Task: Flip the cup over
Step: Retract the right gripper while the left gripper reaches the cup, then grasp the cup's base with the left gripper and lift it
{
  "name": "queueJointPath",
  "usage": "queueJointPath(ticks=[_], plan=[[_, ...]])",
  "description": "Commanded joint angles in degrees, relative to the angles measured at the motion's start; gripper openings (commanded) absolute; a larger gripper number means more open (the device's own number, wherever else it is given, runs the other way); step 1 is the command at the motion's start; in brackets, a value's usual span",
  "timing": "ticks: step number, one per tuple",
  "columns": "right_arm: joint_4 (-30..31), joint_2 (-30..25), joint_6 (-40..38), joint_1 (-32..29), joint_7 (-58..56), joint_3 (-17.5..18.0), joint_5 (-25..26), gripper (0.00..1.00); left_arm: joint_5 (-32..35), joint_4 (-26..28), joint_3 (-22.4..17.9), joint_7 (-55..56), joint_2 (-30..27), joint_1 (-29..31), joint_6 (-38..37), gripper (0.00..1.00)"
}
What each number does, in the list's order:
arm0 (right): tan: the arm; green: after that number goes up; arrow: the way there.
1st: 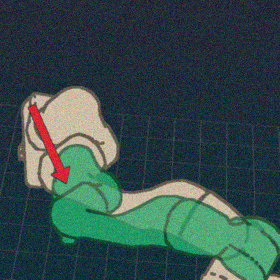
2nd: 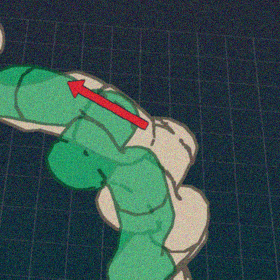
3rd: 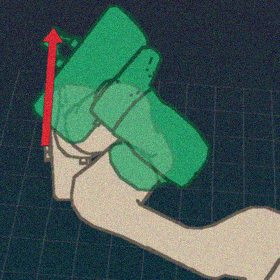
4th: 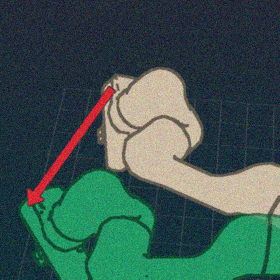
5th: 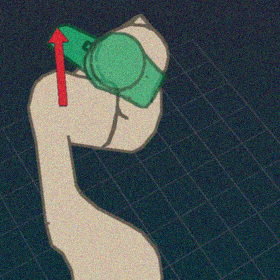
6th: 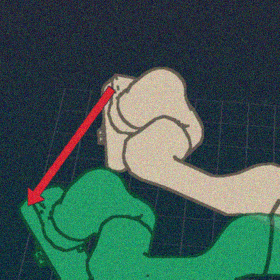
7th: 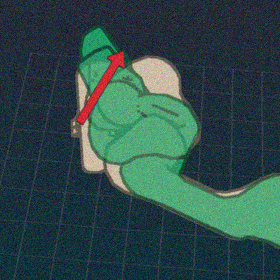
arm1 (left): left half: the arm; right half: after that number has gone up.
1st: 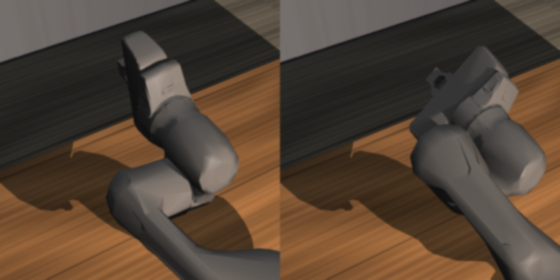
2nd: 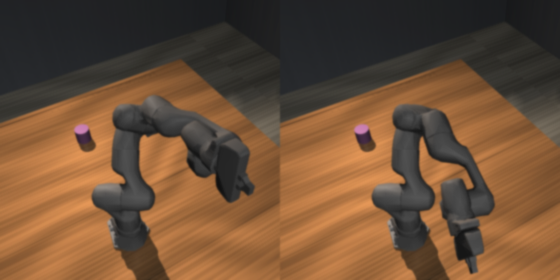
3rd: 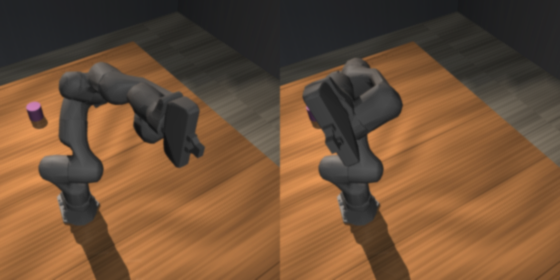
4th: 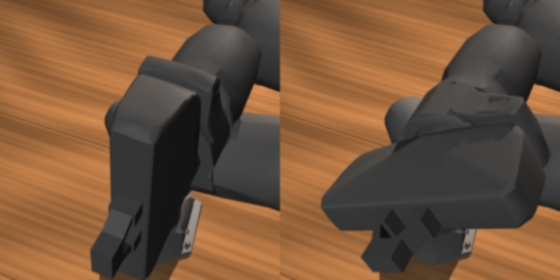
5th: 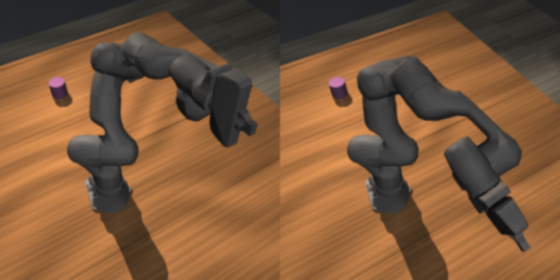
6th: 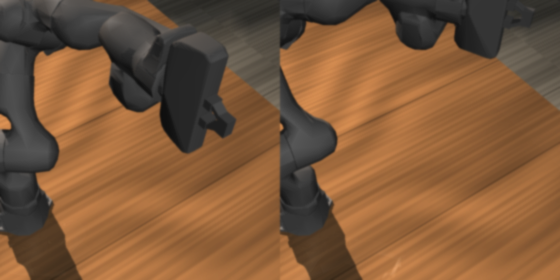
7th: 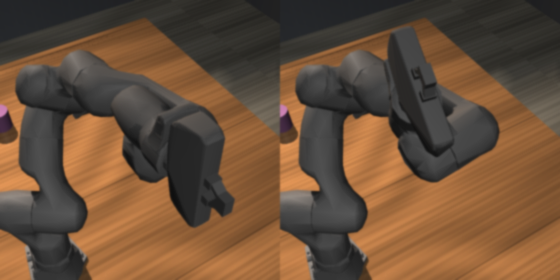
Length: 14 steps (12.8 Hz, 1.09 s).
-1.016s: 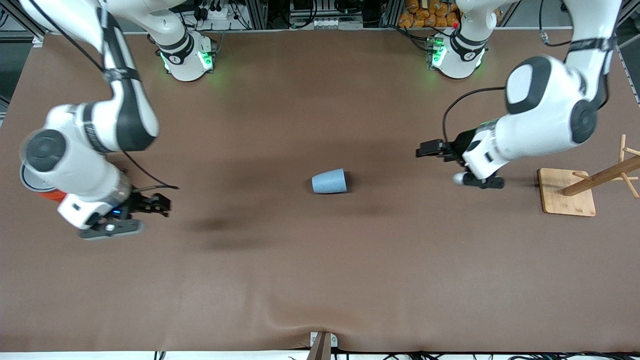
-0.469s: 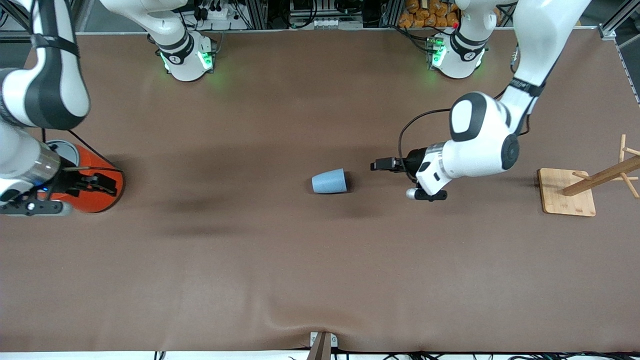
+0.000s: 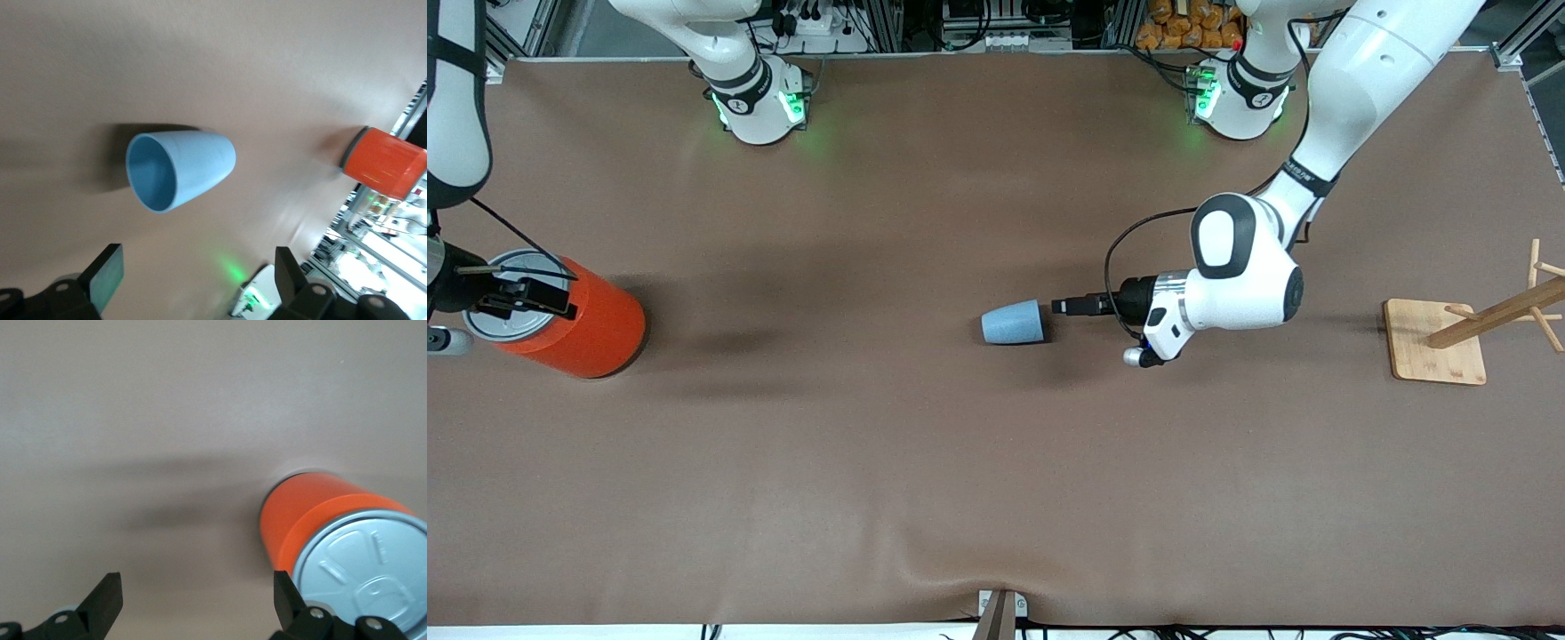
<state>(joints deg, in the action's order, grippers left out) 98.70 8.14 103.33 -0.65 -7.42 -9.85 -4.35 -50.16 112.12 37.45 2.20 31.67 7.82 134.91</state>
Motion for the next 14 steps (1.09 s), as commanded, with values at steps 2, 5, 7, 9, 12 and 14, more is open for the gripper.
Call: queueJointPath(ticks=[2, 5, 7, 9, 12, 14], plan=[[1.2, -1.7, -0.1, 2.5, 9.8, 1.4, -1.0, 1.00, -8.2, -1.7, 0.4, -1.0, 5.7, -4.2, 6.6, 1.00], [1.1, -1.6, -0.3, 2.1, 9.8, 1.2, -1.0, 1.00, -9.0, -2.2, 0.1, -1.0, 7.2, -5.1, 7.5, 1.00], [-1.8, -2.1, -4.5, 2.1, 10.0, 1.2, -0.9, 1.00, -9.1, -3.6, 0.1, -1.0, 9.2, -5.8, 8.5, 1.00], [-5.3, -1.9, -6.8, 2.1, 9.8, 1.2, -0.5, 1.00, -9.1, -3.9, 0.1, -1.0, 9.9, -6.3, 9.3, 0.99], [-8.3, -2.4, -12.8, 2.1, 9.9, 1.3, -0.5, 1.00, -8.8, -6.6, 0.0, -1.1, 12.6, -7.6, 11.1, 0.91], [-10.2, -3.6, -15.0, 2.6, 9.6, 1.2, -0.4, 1.00, -8.9, -8.1, -0.5, -1.1, 14.3, -9.8, 14.7, 0.86]])
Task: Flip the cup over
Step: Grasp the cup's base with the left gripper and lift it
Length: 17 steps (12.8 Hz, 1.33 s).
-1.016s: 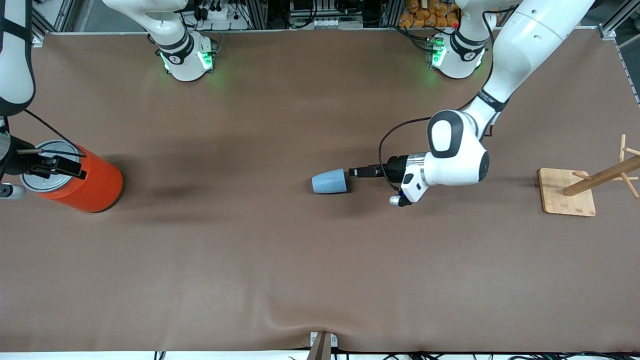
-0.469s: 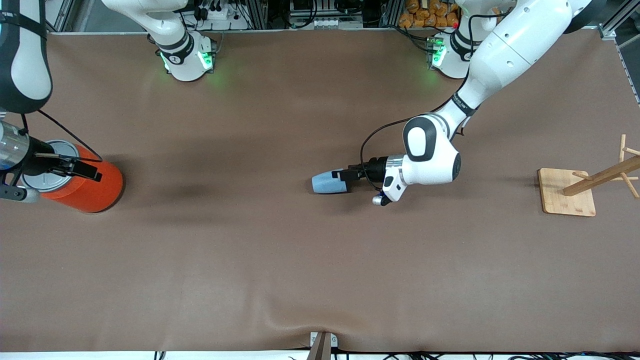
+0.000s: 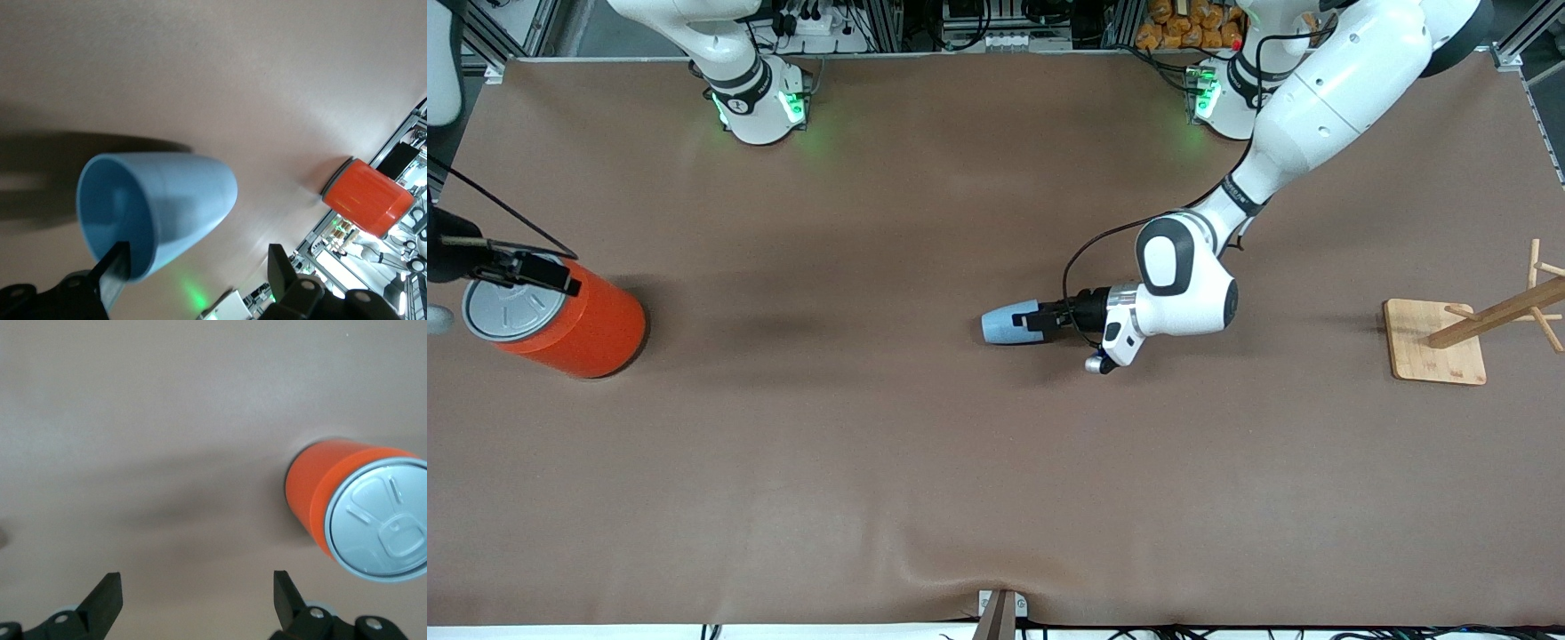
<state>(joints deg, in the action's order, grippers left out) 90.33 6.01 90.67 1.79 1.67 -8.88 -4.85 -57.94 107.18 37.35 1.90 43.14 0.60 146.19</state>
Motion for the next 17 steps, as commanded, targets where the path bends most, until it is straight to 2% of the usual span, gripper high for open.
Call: queueJointPath(ticks=[1, 2, 3, 4, 5, 6, 9, 11, 13, 15, 17], plan=[[-1.1, -3.4, -2.7, 0.5, 0.3, 0.2, 0.3, 1.00, -1.3, -4.3, -1.0, -0.8, 3.2, -3.1, 3.7, 0.84], [-0.5, -4.7, -4.1, 0.2, 0.2, 0.5, 0.7, 1.00, -1.3, -4.6, -1.1, -0.8, 3.6, -3.4, 3.7, 0.78], [-0.6, -5.6, -6.1, -1.0, -0.2, 1.1, 0.7, 1.00, -1.2, -4.8, -1.1, -0.8, 3.9, -3.6, 3.7, 0.67], [-0.7, -6.4, -8.0, -2.8, -0.5, 2.0, 0.8, 1.00, -1.0, -5.2, -1.1, -0.8, 4.5, -4.0, 3.8, 0.49], [-1.0, -6.5, -9.8, -4.0, -1.1, 2.9, 0.8, 1.00, -1.1, -5.9, -1.2, -0.8, 4.5, -4.4, 3.8, 0.17], [-1.3, -6.7, -11.3, -4.5, -1.8, 3.0, 0.8, 1.00, -1.1, -5.9, -1.2, -0.8, 4.4, -4.5, 3.9, 0.00], [-4.3, -6.5, -13.6, -4.3, -1.8, 3.3, 1.2, 1.00, -0.6, -6.0, -1.6, 0.4, 0.7, -4.4, 4.1, 0.00], [-6.1, -6.4, -13.7, -5.0, -1.3, 6.9, 4.2, 1.00, 0.4, -6.2, -1.7, 2.8, -2.8, -3.8, 3.8, 0.00], [-6.3, -6.7, -15.0, -6.2, -0.3, 9.9, 4.8, 1.00, 4.5, -5.8, -2.0, 8.1, -7.6, -3.1, 3.6, 0.00], [-6.1, -6.8, -15.8, -6.2, 0.4, 9.5, 4.6, 1.00, 8.7, -5.1, -3.3, 13.8, -13.0, -1.4, 1.6, 0.00], [-5.9, -6.7, -15.3, -5.9, -0.3, 8.2, 4.0, 1.00, 12.3, -3.7, -3.7, 16.9, -18.5, 3.9, -1.8, 0.00]])
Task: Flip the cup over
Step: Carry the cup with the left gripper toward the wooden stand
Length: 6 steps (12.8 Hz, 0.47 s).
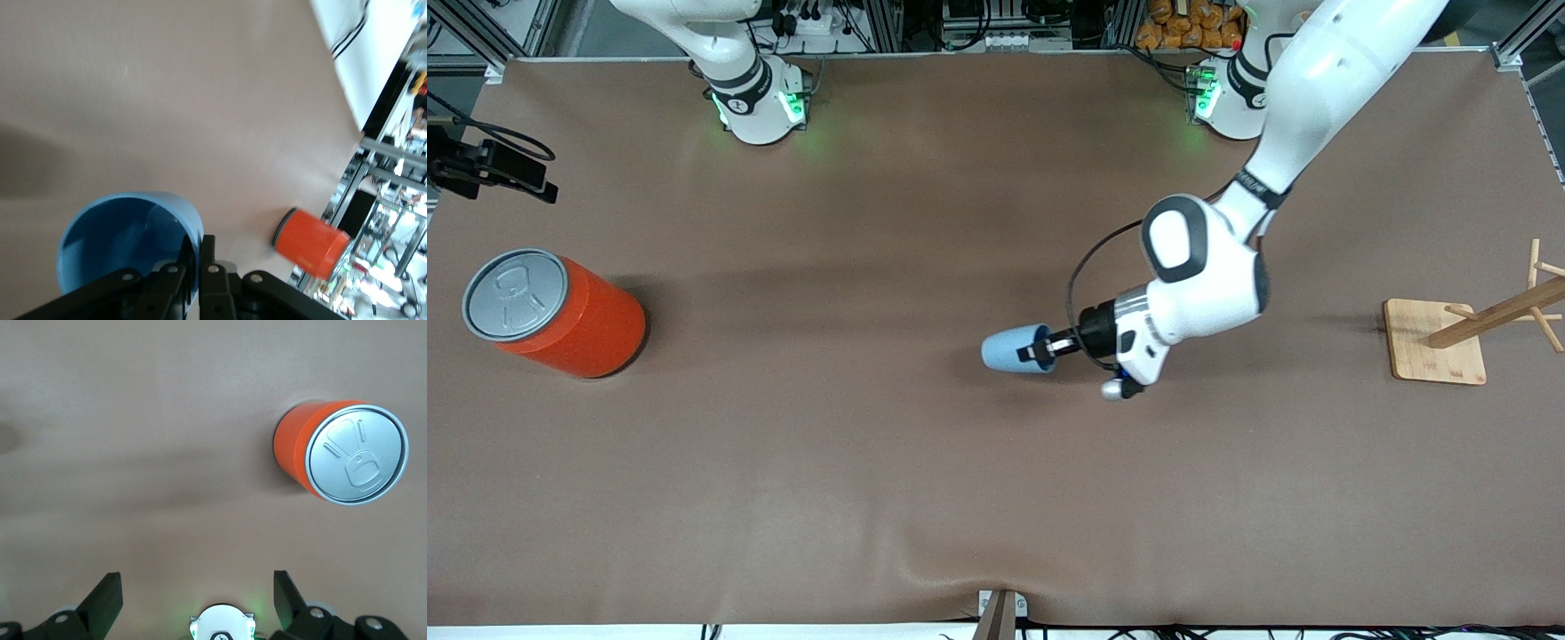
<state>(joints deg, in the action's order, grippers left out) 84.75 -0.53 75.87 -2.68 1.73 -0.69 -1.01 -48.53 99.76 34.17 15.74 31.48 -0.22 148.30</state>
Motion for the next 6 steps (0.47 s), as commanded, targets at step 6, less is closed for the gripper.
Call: queueJointPath(ticks=[6], plan=[[-0.5, 0.2, 0.3, -1.0, -2.0, 0.0, 0.7, 1.00, 38.1, 2.9, -0.7, 15.4, -14.3, 15.9, -19.7, 0.00]])
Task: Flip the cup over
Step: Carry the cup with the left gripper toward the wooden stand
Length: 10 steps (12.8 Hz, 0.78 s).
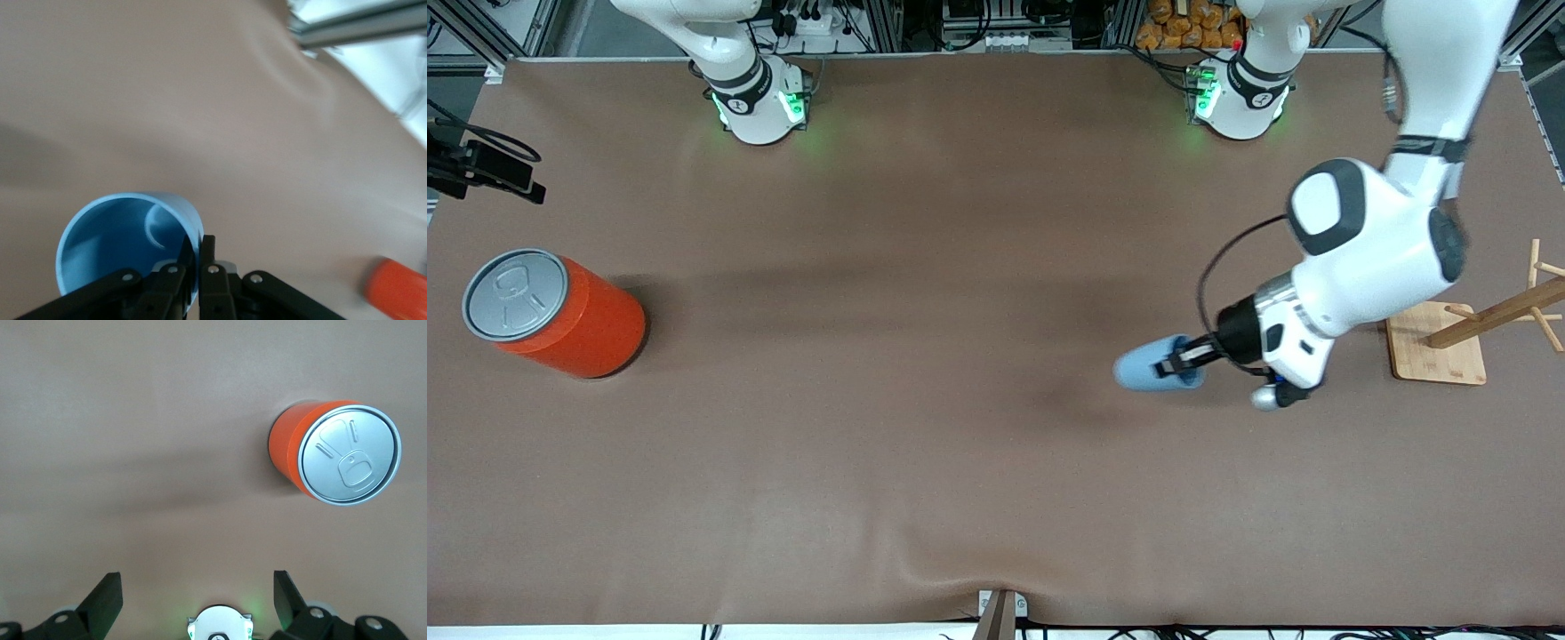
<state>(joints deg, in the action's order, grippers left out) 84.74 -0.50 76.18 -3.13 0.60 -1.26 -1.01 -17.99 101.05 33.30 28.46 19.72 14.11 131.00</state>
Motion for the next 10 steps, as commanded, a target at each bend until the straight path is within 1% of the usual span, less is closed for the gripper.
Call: queueJointPath(ticks=[1, 3, 4, 7, 10], plan=[[-0.5, 0.1, 0.1, -0.4, -0.9, 0.6, 0.7, 1.00, 11.3, 2.1, 0.2, 2.7, -3.0, 2.3, -3.5, 0.00], [-0.7, 0.1, 0.1, -0.5, -0.9, 0.6, 0.9, 1.00, 20.4, 3.4, 0.2, 2.7, -4.2, 5.3, -5.7, 0.00], [-0.7, 0.1, 0.2, -0.5, -1.0, 0.6, 0.9, 1.00, 23.1, 4.8, 0.2, 2.5, -4.9, 6.4, -6.1, 0.00], [-0.7, 0.3, 0.0, -1.2, -0.9, 0.6, 0.5, 1.00, 29.8, 7.3, 0.3, 2.0, -5.6, 8.5, -6.0, 0.00], [-0.8, 1.5, 1.6, -0.6, -0.9, 0.6, 0.7, 1.00, 33.6, 8.6, 0.3, 2.4, -5.6, 8.4, -6.0, 0.00]])
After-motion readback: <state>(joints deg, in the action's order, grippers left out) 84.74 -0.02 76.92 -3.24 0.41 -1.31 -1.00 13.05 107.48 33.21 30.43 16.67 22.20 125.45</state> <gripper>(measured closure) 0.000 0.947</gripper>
